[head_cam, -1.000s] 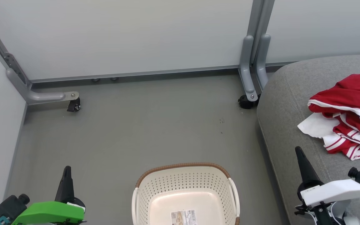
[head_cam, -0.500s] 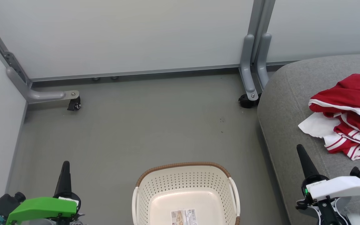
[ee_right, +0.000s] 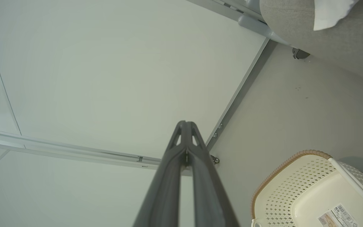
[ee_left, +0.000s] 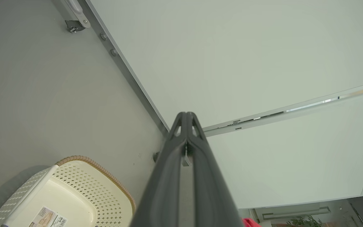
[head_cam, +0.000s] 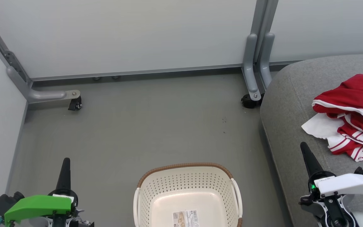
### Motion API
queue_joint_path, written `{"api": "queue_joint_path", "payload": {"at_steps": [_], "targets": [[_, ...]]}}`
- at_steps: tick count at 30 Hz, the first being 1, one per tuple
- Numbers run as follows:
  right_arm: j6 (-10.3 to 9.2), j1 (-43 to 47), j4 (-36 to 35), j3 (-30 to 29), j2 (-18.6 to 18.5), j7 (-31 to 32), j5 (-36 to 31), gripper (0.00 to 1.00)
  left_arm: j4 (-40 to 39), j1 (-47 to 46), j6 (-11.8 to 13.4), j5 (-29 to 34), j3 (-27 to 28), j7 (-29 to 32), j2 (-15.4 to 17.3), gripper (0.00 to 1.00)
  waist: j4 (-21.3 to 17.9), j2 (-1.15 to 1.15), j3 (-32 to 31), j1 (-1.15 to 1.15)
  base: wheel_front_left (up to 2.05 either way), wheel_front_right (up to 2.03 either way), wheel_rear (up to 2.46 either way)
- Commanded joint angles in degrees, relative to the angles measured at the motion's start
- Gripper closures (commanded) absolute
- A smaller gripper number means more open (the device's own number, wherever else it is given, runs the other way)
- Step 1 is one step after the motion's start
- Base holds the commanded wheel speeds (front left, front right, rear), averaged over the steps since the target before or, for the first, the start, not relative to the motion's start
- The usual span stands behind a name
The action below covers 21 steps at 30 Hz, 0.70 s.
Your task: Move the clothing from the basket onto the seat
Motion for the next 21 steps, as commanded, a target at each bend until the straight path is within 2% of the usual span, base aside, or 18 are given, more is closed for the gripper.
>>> {"api": "queue_joint_path", "payload": {"at_steps": [1,21], "targets": [[0.02,-1.11,0.09,-0.32,-0.3,0.32,1.52,1.0,-0.15,-1.44,-0.51,-1.6,0.5,0.38,0.04,1.0,0.02,0.0,0.02,0.0,0.0,0.0,0.0],[0.02,-2.97,2.64,-1.49,-0.09,1.7,10.5,1.0,0.14,-2.87,-1.02,-10.87,1.58,2.85,-0.34,1.0,0.21,0.0,0.34,0.0,0.0,0.0,0.0]]}}
